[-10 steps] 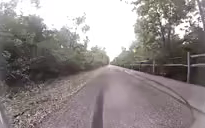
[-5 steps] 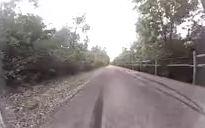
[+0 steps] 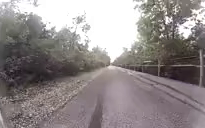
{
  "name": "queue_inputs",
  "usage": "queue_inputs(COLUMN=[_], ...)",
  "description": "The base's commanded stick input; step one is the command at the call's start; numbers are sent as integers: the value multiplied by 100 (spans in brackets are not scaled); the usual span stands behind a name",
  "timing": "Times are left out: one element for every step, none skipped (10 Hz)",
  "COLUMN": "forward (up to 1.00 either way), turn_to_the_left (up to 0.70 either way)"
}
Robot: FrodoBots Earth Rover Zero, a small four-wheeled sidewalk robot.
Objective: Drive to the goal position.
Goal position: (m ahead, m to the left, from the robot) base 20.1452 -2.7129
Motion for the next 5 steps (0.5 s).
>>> queue_inputs(forward=[70,70,70,70,70], turn_to_the_left=[0,0,0,0,0])
